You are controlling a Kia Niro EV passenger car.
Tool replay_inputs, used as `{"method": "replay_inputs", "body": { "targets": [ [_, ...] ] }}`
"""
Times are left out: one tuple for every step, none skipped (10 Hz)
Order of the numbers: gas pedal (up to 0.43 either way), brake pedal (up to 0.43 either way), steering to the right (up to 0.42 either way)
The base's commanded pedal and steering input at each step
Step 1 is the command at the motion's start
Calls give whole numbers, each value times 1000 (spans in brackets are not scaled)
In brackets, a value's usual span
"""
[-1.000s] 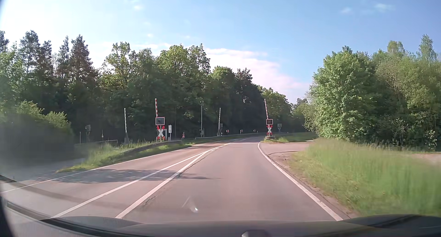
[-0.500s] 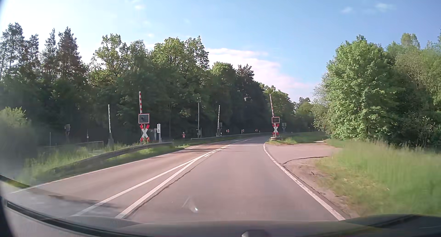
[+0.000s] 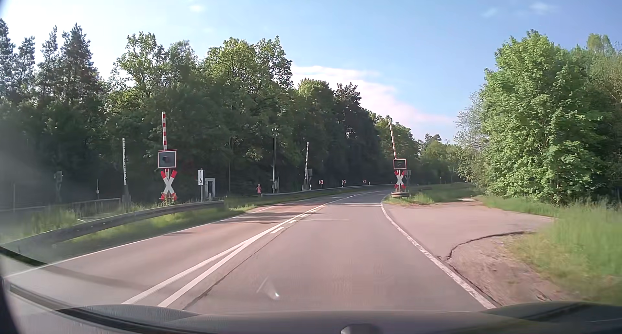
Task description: Follow the waypoints while adhering to traffic rules and regulations
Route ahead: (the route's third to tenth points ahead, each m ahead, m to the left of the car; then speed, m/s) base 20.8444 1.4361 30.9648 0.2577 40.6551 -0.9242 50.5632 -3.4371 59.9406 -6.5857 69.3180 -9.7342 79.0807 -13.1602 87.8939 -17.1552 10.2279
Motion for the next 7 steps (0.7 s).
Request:
{"method": "replay_inputs", "body": {
  "targets": [
    [67, 0, -1],
    [67, 0, 1],
    [67, 0, 4],
    [28, 0, 7],
    [28, 0, 9],
    [28, 0, 9],
    [28, 0, 9]
  ]
}}
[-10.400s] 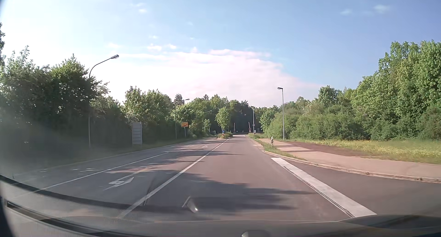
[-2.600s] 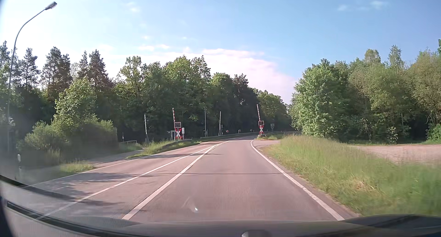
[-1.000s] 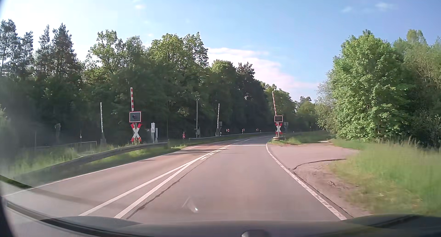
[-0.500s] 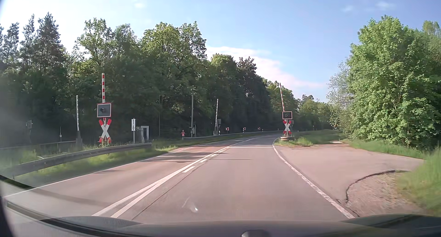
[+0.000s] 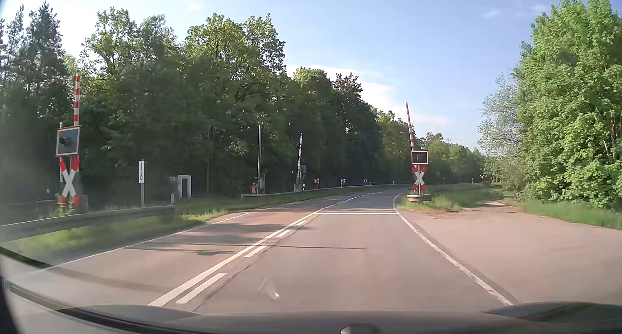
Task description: Follow the waypoints while adhering to traffic rules and regulations
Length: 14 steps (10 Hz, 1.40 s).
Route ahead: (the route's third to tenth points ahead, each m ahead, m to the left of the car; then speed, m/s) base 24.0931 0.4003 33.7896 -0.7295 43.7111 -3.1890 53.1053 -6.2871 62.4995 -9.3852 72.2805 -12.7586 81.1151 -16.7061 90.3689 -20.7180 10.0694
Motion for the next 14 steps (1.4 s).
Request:
{"method": "replay_inputs", "body": {
  "targets": [
    [28, 0, 10],
    [8, 0, 12],
    [0, 0, 14],
    [0, 0, 19],
    [0, 0, 23],
    [0, 0, 27],
    [0, 0, 31],
    [0, 0, 31],
    [0, 0, 31],
    [0, 0, 31],
    [0, 0, 34],
    [0, 0, 38],
    [0, 0, 38],
    [0, 0, 38]
  ]
}}
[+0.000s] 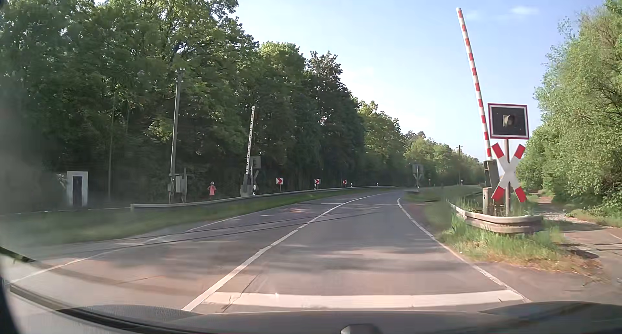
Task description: Follow the waypoints while adhering to traffic rules and regulations
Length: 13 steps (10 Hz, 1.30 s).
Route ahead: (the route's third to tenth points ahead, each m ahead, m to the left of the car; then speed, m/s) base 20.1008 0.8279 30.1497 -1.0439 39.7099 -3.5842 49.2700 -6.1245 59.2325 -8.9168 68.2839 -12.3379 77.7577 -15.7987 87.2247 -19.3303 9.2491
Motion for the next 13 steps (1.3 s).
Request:
{"method": "replay_inputs", "body": {
  "targets": [
    [0, 0, 36],
    [0, 0, 35],
    [0, 0, 35],
    [0, 0, 35],
    [0, 0, 35],
    [0, 0, 35],
    [39, 0, 33],
    [59, 0, 25],
    [79, 0, 21],
    [118, 0, 20],
    [118, 0, 20],
    [79, 0, 20],
    [67, 0, 21]
  ]
}}
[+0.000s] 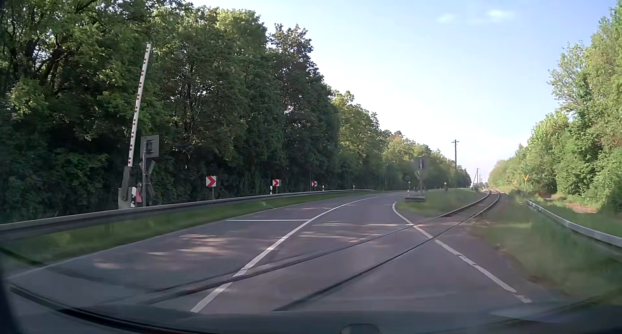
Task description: Follow the waypoints while adhering to traffic rules and regulations
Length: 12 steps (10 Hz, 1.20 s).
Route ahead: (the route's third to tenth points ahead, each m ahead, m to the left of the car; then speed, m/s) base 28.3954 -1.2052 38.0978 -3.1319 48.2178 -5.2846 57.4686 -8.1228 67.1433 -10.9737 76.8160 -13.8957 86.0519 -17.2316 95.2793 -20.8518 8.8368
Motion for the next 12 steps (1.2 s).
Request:
{"method": "replay_inputs", "body": {
  "targets": [
    [79, 0, 21],
    [79, 0, 21],
    [98, 0, 22],
    [98, 0, 24],
    [98, 0, 27],
    [98, 0, 28],
    [98, 0, 29],
    [110, 0, 30],
    [118, 0, 30],
    [118, 0, 31],
    [130, 0, 31],
    [138, 0, 31]
  ]
}}
